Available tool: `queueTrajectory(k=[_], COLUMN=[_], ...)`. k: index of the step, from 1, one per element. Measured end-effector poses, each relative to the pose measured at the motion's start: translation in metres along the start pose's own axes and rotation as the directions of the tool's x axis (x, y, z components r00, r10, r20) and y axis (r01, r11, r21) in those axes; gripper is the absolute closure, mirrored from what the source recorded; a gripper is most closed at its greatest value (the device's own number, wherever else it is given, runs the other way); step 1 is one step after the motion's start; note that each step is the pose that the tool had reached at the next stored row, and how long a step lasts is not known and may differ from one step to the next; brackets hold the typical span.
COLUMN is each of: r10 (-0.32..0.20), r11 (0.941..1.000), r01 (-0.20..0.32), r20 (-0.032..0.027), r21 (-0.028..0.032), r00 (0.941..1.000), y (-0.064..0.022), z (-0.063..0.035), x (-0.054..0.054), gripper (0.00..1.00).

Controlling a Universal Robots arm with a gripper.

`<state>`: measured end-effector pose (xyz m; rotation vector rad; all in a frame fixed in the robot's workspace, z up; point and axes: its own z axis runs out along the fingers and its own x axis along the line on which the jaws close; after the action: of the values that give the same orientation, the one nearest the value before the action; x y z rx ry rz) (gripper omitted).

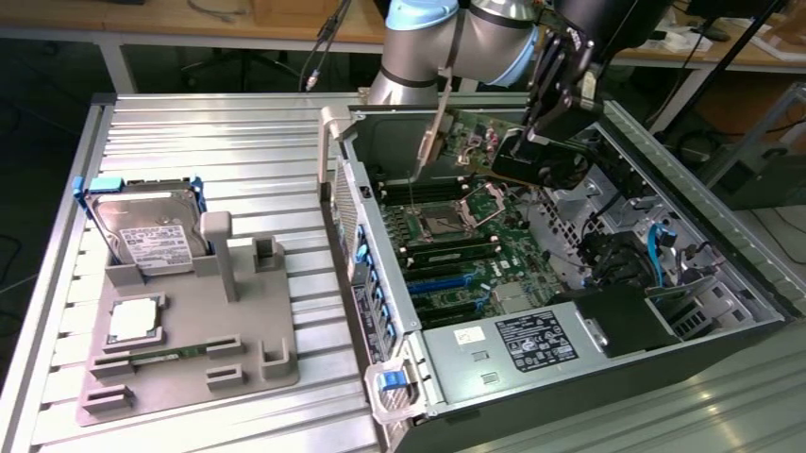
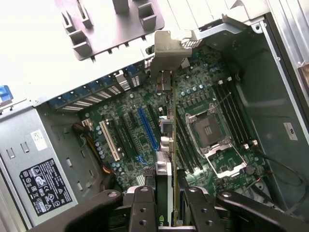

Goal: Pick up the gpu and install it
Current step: 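Insert the gpu into the slot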

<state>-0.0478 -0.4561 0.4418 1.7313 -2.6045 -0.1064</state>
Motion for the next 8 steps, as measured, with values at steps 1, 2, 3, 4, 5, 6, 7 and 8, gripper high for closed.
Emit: queueTrajectory(k=[1, 2, 3, 4, 5, 6, 7, 8], r10=[-0.004, -0.008, -0.013, -0.016, -0.019, -0.021, -0.024, -0.027], r11=[1.0, 1.0, 0.9999, 0.9999, 0.9998, 0.9998, 0.9997, 0.9996], r01=[0.004, 0.008, 0.013, 0.016, 0.019, 0.021, 0.024, 0.027], r20=[-0.0002, -0.0006, -0.0008, -0.001, -0.0012, -0.0014, -0.0016, -0.0017], r21=[-0.0001, -0.0002, -0.0003, -0.0004, -0.0005, -0.0006, -0.0007, -0.0007], r00=[1.0, 1.0, 0.9999, 0.9999, 0.9998, 0.9998, 0.9997, 0.9996], y=[0.0, 0.0, 0.0, 0.0, 0.0, 0.0, 0.0, 0.0], z=[0.0, 0.0, 0.0, 0.0, 0.0, 0.0, 0.0, 0.0], x=[0.0, 0.0, 0.0, 0.0, 0.0, 0.0, 0.0, 0.0], gripper=[0.73, 0.73, 0.73, 0.73, 0.73, 0.73, 0.73, 0.73])
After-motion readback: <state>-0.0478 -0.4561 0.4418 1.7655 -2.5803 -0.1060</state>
